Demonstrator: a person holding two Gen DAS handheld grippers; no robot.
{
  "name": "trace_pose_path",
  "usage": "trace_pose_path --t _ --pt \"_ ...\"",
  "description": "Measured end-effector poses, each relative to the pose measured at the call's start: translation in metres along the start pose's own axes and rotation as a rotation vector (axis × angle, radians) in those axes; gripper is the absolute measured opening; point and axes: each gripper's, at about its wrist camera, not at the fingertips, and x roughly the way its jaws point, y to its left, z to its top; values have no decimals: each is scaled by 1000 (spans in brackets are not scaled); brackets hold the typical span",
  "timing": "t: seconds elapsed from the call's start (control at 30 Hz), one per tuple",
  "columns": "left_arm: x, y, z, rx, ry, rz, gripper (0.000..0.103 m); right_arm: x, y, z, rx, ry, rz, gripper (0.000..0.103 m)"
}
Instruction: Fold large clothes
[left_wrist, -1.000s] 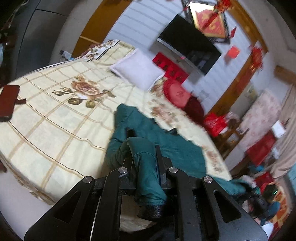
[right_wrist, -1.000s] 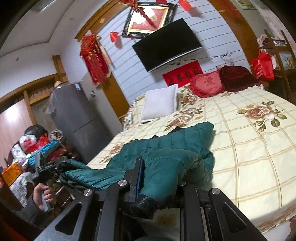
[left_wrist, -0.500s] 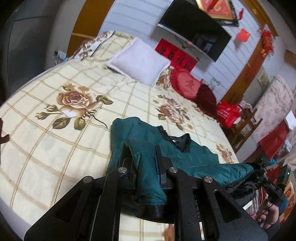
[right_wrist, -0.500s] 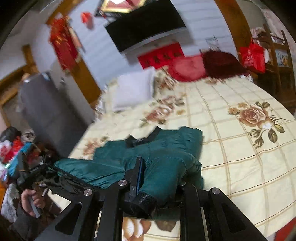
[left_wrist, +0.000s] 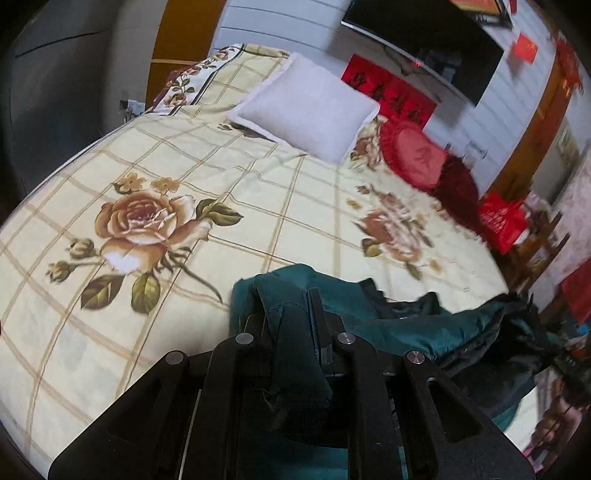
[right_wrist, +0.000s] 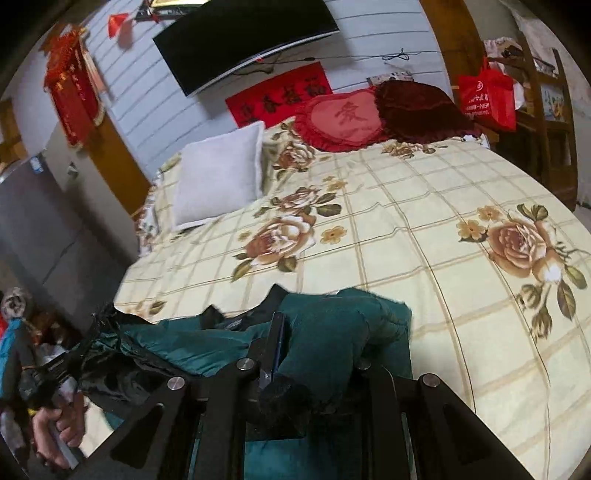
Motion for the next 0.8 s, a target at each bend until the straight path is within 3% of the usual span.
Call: trace_pose_path --t 0.23,0.37,0.6,0.7,0.8 --pt "69 -8 -8 118 43 78 14 74 -15 1 -16 56 -114 17" --pt "85 -3 -21 111 33 65 15 108 -34 -15 36 120 -110 18" --pt "95 -5 -17 95 77 68 16 119 -47 -22 71 104 -38 22" --pt "91 -4 -10 82 138 66 17 108 -48 -20 113 105 -20 26" --pt "78 -1 2 47 146 35 21 88 -48 -16 163 73 18 31"
